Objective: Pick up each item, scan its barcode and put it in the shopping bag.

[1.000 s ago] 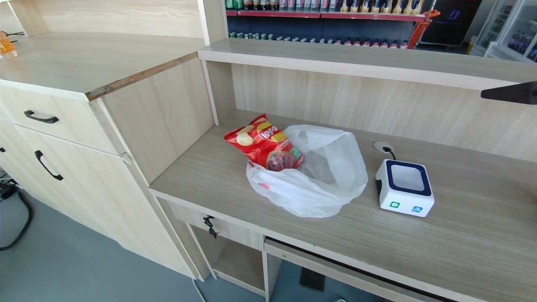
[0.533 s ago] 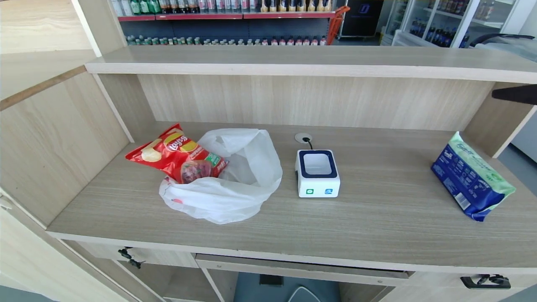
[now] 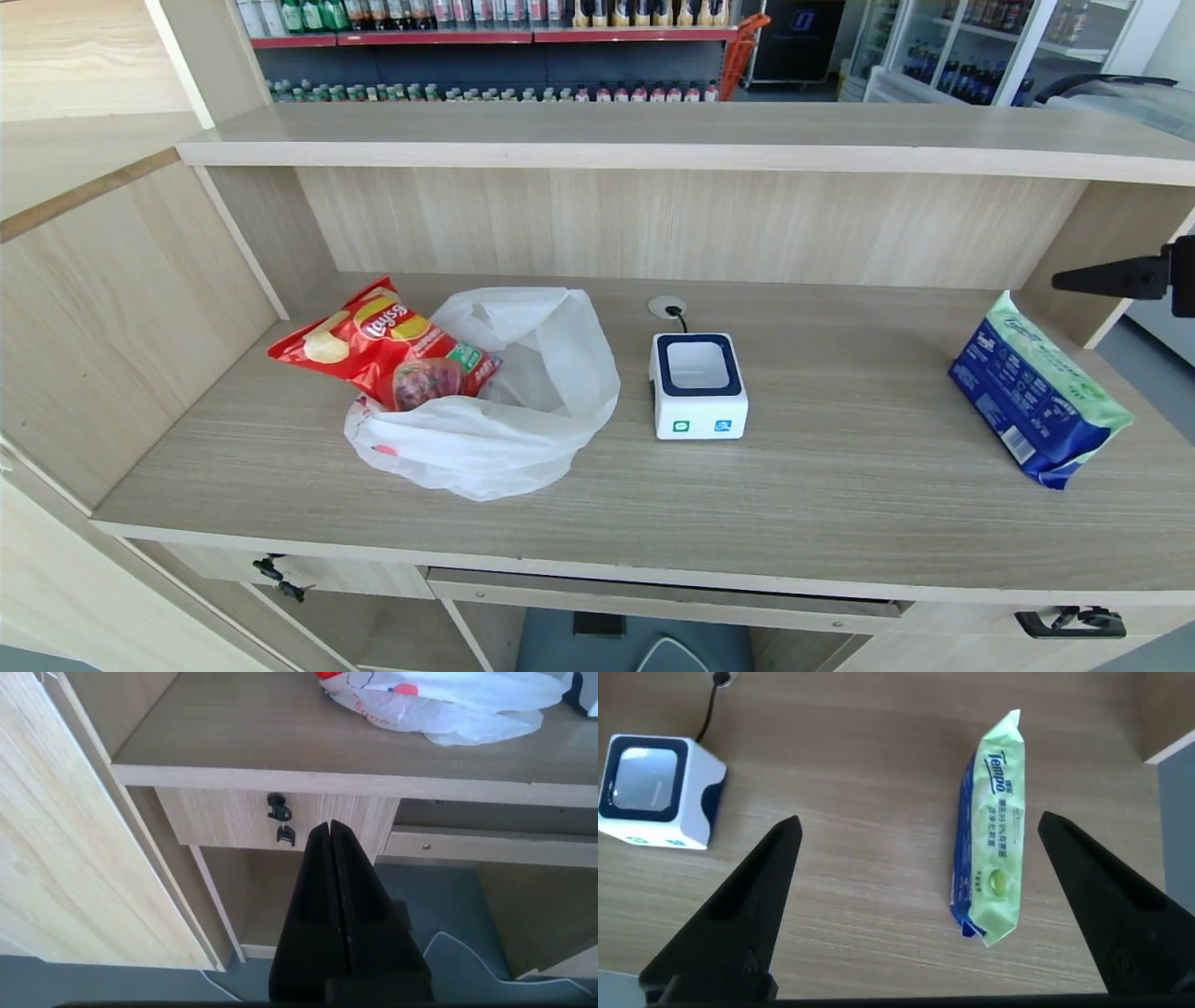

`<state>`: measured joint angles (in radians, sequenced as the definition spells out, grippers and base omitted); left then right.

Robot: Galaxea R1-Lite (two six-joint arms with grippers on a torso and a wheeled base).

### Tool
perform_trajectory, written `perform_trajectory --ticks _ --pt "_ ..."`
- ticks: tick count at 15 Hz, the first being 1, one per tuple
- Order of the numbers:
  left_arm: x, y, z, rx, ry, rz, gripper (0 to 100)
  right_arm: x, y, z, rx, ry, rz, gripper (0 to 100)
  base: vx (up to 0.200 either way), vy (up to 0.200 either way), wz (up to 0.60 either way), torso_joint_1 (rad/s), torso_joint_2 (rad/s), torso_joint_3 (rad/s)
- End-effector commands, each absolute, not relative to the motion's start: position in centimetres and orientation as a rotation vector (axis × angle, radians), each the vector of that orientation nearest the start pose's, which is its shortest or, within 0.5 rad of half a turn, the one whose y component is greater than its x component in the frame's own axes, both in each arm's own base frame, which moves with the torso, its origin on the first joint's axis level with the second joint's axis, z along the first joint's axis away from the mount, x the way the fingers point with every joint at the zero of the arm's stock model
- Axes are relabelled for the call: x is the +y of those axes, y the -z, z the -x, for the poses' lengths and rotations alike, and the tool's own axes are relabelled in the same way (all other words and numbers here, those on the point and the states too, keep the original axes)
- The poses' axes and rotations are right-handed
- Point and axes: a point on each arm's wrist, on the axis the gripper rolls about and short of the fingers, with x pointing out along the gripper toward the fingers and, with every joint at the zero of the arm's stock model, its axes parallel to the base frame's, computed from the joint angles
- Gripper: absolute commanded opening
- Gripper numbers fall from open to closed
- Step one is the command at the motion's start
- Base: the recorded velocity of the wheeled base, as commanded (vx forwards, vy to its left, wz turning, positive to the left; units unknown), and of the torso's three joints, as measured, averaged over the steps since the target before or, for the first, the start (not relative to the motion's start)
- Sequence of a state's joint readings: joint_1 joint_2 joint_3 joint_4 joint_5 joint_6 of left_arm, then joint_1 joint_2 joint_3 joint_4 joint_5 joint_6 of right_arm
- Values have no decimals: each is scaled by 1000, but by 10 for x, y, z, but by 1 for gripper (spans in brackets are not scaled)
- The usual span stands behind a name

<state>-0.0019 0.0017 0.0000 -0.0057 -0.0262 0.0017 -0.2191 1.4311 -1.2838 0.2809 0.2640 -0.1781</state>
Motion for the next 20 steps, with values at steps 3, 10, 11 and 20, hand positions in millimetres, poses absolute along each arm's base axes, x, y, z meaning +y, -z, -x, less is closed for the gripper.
perform_trajectory --ticks 3,10,11,20 --pt "-1 -76 23 -3 28 -2 0 -63 -267 -280 510 -47 47 100 0 0 0 0 0 0" --pt "-1 -76 23 -3 28 -2 0 -59 -227 -315 631 -72 41 100 0 0 0 0 0 0" --pt "-1 -76 23 -3 26 -2 0 -56 -225 -320 636 -82 42 100 0 0 0 0 0 0" --pt "-1 -76 23 -3 28 -2 0 -52 -211 -342 651 -89 68 100 0 0 0 0 0 0"
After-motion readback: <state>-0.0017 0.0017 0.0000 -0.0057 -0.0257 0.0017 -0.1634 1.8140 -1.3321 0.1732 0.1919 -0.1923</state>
